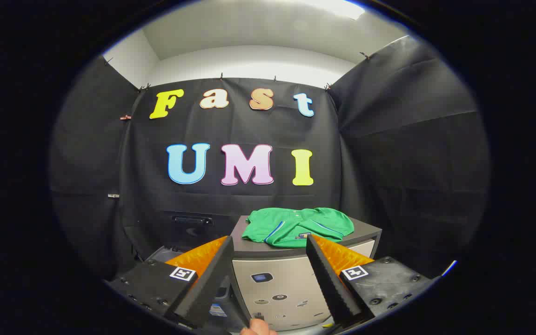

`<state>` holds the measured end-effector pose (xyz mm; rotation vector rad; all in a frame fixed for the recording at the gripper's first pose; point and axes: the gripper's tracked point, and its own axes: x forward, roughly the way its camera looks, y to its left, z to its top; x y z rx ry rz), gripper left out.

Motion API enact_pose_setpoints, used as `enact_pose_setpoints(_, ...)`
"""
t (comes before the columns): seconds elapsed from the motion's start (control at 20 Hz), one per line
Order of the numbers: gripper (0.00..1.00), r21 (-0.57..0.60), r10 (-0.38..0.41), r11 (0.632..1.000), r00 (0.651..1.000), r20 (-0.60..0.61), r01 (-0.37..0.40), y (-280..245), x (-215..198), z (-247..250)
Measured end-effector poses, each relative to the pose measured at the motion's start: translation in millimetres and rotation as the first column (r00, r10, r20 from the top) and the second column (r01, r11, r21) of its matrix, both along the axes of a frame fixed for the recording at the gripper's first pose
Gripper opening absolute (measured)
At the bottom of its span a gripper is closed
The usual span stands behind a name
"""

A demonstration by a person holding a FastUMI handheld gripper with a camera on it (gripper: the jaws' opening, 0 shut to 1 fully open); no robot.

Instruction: Put the clothes into the washing machine and then close the washing machine lid.

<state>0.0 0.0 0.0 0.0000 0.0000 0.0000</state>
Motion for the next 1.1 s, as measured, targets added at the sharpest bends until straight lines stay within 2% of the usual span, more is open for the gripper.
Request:
enact_pose_setpoints(0.85, 0.99, -0.024, 0.029, 0.999, 0.999, -0.013, -0.03, 14.0, 4.7, -7.1)
enact_pose_setpoints(1.1, 0.98, -0.019, 0.018, 1.0, 1.0, -0.009, -0.018, 8.8, 1.9, -5.8)
